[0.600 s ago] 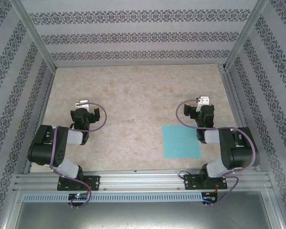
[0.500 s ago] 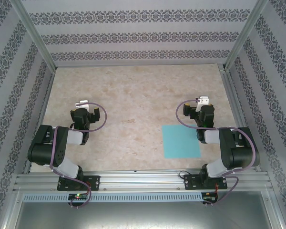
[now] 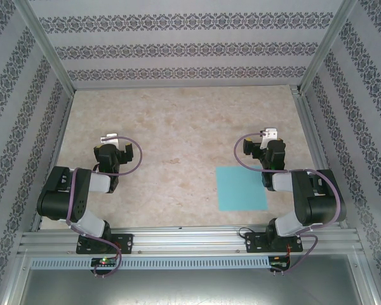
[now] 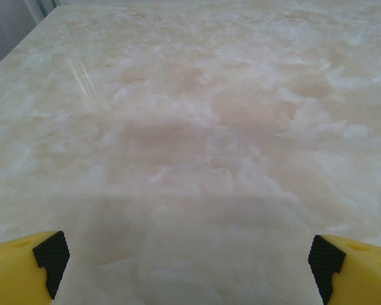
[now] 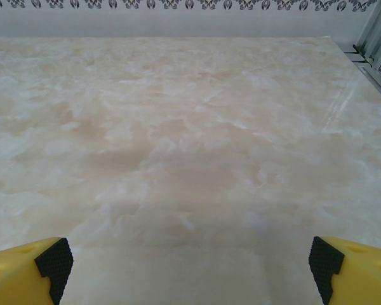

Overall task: Fold a paper plane with a square sheet of paper (pick it up from the middle)
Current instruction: Move the square sheet of paper to the center of the table.

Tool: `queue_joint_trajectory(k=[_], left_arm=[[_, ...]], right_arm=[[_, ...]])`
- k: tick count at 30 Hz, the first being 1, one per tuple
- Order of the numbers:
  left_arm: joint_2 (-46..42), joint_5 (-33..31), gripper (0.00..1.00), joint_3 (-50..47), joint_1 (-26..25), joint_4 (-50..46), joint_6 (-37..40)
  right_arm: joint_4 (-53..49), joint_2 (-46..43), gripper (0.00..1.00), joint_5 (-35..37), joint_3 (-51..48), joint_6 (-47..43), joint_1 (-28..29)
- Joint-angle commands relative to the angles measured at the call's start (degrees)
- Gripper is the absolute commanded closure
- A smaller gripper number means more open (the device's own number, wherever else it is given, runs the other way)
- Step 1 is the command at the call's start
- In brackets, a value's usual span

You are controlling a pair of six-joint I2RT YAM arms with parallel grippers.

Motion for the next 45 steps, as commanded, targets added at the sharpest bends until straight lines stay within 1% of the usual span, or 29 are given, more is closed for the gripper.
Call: queue_joint_trajectory(k=[1, 24, 28, 31, 32, 33, 34, 36, 38, 39, 41, 43, 44, 45], left_arm=[[-0.51, 0.59, 0.00, 0.69, 0.70, 2.36, 0.35], [-0.44, 0.69, 0.00, 0.74, 0.74, 2.39, 0.30], [-3.11, 0.85, 0.00, -0.34, 0.74, 2.19, 0.10], [-3.80, 1.50, 0.00, -0.53, 0.74, 2.09, 0.52], [-5.02, 0.91, 0.00, -0.26, 0.74, 0.51, 0.34], [-6.86, -0.31, 0.00, 0.80, 0.74, -3.37, -0.34], [-9.20, -0.91, 0.00, 1.61, 0.81, -7.09, -0.79], [-12.51, -0.19, 0.00, 1.93, 0.84, -9.95, -0.66], [-16.16, -1.08, 0.00, 2.20, 0.83, -13.60, -2.16], [-18.38, -1.56, 0.00, 3.02, 0.88, -16.88, -3.59], [-22.25, -1.28, 0.00, 5.85, 0.90, -25.91, -6.84], [-24.93, -2.13, 0.00, 11.38, 0.92, -39.13, -13.47], [-25.37, -3.29, 0.00, 14.34, 0.93, -45.37, -17.29], [-25.64, -5.18, 0.00, 17.44, 0.92, -52.40, -22.39]], right_arm=[[0.51, -0.69, 0.02, -1.23, 0.94, -0.38, -0.22], [0.34, -0.61, 0.02, -1.35, 1.01, -0.32, -0.36], [-0.21, -1.52, 0.02, -1.92, 0.88, 0.18, -0.91], [3.32, -2.96, 0.02, -2.75, -1.40, -2.37, 0.60], [2.07, -4.23, 0.02, -2.12, -1.52, -2.83, 1.26], [0.18, -5.83, 0.02, -1.60, -1.16, -2.72, 1.47], [-3.75, -7.85, 0.02, -1.18, -0.09, -2.09, 1.47], [-17.36, -12.32, 0.02, -0.58, 3.97, -0.80, 1.38], [-27.11, -15.95, 0.02, 0.40, 7.11, 0.75, 1.43], [-32.13, -17.79, 0.02, 1.36, 8.96, 2.37, 1.39], [-43.01, -21.23, 0.02, 2.02, 13.55, 8.24, 1.38], [-56.60, -23.52, 0.02, 3.06, 19.40, 21.78, 1.32], [-61.88, -24.05, 0.02, 1.70, 21.80, 26.20, 1.16], [-65.81, -24.15, 0.02, -2.56, 23.37, 27.85, 0.93]])
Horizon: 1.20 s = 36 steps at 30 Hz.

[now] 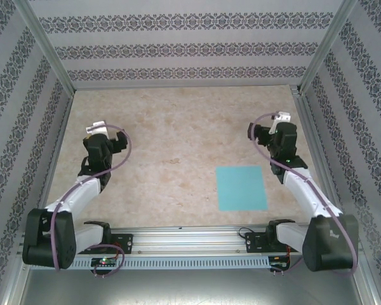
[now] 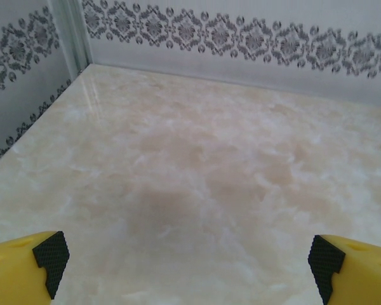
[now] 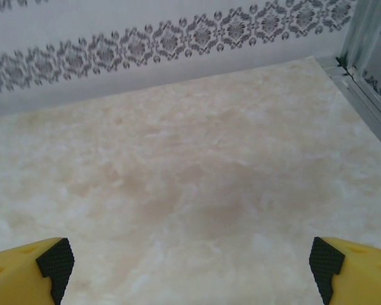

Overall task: Fold a paper plane with a square sheet of paper (pick it up from the middle)
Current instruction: Move the square sheet of paper to the center of the table.

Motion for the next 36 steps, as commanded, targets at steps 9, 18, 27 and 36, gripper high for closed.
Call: queue_joint_trajectory(k=[9, 18, 27, 36], left_arm=[[-1.87, 22.21, 0.00, 10.72, 1.10, -32.85, -17.93], [-5.47, 43.96, 0.00, 0.24, -3.00, -25.04, -22.90], [-10.09, 41.37, 0.00, -6.18, -10.03, -24.20, -24.00], [-10.35, 40.91, 0.00, -7.55, -10.68, -21.92, -23.96]], right_arm=[[-35.49, 0.70, 0.07, -15.88, 5.63, 18.87, 7.19], [-41.44, 3.38, 0.17, -10.99, 1.98, 23.03, 18.59], [-30.68, 9.12, 0.21, -13.50, -5.20, 30.94, 24.23], [-27.67, 20.98, 0.23, -12.08, -0.46, 29.70, 27.53]])
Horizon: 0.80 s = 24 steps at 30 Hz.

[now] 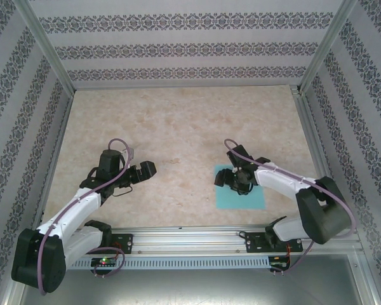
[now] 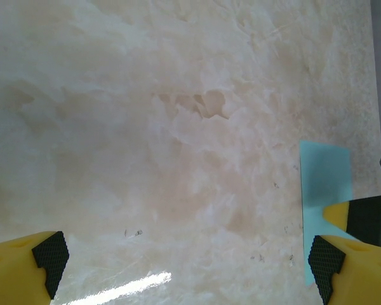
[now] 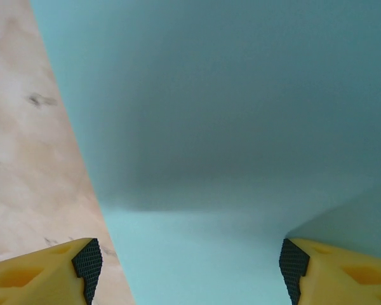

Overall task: Fold a paper plane with a square sheet of paper (pick it up from the middle)
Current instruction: Move the square sheet of paper to the center of the table.

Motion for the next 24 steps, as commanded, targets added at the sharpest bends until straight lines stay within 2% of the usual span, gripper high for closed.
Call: queue_joint_trajectory(k=[1, 8, 14, 18, 21, 24], left_arm=[[-0.25, 0.11, 0.00, -0.47, -0.73, 3.18, -0.70], [1.17, 0.75, 0.00, 0.49, -0.78, 2.76, 0.74], [2.10, 1.82, 0.00, 0.93, -0.92, 2.80, 1.18], [3.09, 2.28, 0.00, 1.56, -0.93, 1.81, 1.86], [3.80, 2.42, 0.00, 1.72, -0.98, 1.75, 2.40], [4.84, 3.61, 0.00, 2.45, -0.99, 1.68, 3.17]], right_arm=[[2.95, 6.11, 0.23, 0.43, 2.81, -0.29, 2.23], [2.39, 18.59, 0.23, 1.49, 16.27, 0.80, 8.12], [2.42, 27.17, 0.25, 1.29, 27.31, 5.49, 10.32], [1.15, 27.65, 0.25, 5.49, 30.45, 5.91, 10.12], [-0.03, 28.73, 0.26, 4.54, 31.59, 7.12, 8.15], [3.27, 27.03, 0.26, 2.37, 30.09, 8.55, 8.18]])
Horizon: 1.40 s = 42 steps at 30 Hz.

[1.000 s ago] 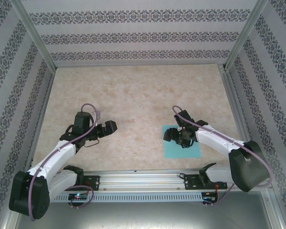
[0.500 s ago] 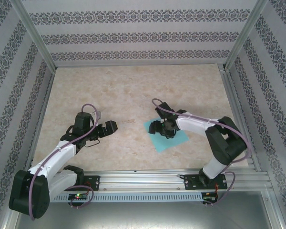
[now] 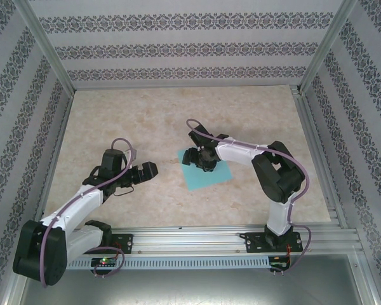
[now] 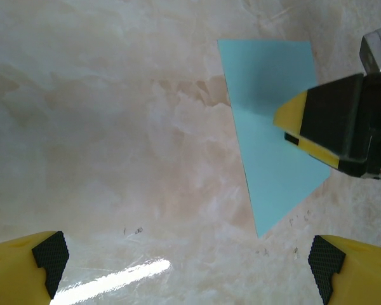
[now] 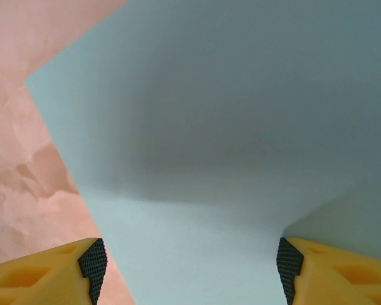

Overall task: Fold a paper plane with a square sheet of paper (pick it up from the middle)
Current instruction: Move the square sheet of paper to the center of the table, then rotate the square sheet of paper at the center of the table.

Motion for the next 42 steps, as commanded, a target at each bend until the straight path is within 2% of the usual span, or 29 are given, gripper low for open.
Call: queue_joint_trajectory(k=[1, 6, 10, 16, 19, 21, 23, 27, 33, 36, 42], left_arm=[[1.16, 2.37, 0.00, 2.42, -0.67, 0.37, 2.41], [3.24, 3.81, 0.00, 4.17, -2.28, 1.05, 2.55], [6.14, 3.77, 0.00, 5.68, -3.76, 1.30, 2.76], [9.08, 3.36, 0.00, 7.95, -6.25, 1.30, 3.32], [9.90, 2.79, 0.00, 8.43, -7.04, 1.56, 3.13], [10.15, 2.55, 0.00, 8.61, -7.28, 1.72, 3.04], [10.42, 1.38, 0.00, 8.60, -7.40, 1.59, 2.74], [10.85, 0.19, 0.00, 8.58, -7.47, 2.15, 2.01], [11.11, -0.54, 0.00, 9.26, -7.45, 0.91, 2.11], [10.88, -0.44, 0.00, 9.05, -7.44, 0.78, 2.51], [10.17, -1.54, 0.00, 8.66, -7.46, 0.75, 2.56]], right_arm=[[1.37, -1.47, 0.26, -0.67, -0.27, 2.36, -0.37], [-2.77, -5.37, 0.27, 5.35, 0.84, -6.51, -1.07], [-2.10, -4.11, 0.26, 2.36, -0.77, -10.92, -4.15], [0.95, -0.78, 0.27, -1.35, -2.55, -8.60, -6.34], [2.01, 0.66, 0.27, -0.69, -3.37, -4.49, -5.87], [1.27, 1.04, 0.27, 2.58, -3.94, -0.22, -5.16], [0.38, 0.77, 0.27, 6.37, -5.41, 7.23, -4.38], [5.83, -0.77, 0.27, 10.70, -10.28, 20.91, -1.30], [0.05, -3.47, 0.26, 18.41, -8.14, 25.75, 1.92], [2.26, -5.14, 0.26, 18.13, -8.16, 18.69, 1.31], [-5.59, -7.02, 0.19, 14.67, 0.00, -3.06, 2.21]])
